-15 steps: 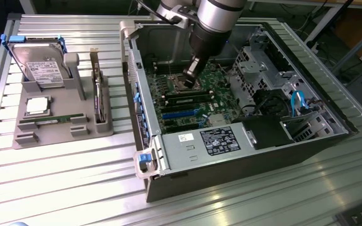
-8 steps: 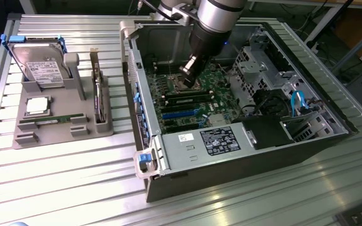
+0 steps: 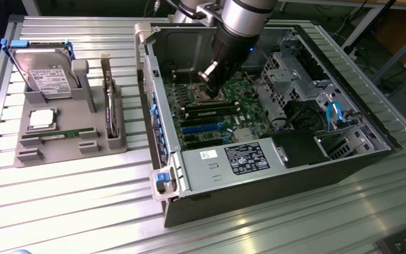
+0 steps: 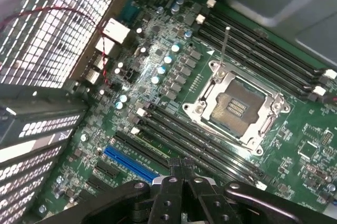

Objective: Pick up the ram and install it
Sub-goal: 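Press down the ram until it locks into place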

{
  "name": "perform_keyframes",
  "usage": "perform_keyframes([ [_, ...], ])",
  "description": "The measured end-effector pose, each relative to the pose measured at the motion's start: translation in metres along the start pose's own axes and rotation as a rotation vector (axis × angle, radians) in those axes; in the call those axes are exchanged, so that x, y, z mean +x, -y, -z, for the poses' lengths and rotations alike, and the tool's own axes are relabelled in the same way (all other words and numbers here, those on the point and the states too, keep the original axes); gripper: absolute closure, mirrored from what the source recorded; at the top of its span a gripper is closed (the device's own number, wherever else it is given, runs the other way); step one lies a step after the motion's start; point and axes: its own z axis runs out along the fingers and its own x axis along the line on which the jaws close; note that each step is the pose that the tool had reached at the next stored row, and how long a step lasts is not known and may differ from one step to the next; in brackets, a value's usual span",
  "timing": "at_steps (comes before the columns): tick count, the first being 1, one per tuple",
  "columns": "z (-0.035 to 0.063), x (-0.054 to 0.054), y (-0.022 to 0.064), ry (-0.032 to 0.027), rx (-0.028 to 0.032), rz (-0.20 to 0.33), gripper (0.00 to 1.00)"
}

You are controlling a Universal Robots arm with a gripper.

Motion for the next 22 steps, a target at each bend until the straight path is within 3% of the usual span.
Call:
perform_keyframes([
  [7, 0.0000, 0.0000, 0.0000, 0.0013, -0.0017, -0.033, 0.89],
  [17, -0.0002, 0.0000, 0.0000, 0.0076, -0.0089, -0.201, 0.89],
  [22, -0.0002, 0.0000, 0.0000, 0.0084, -0.0079, -0.274, 0.89],
])
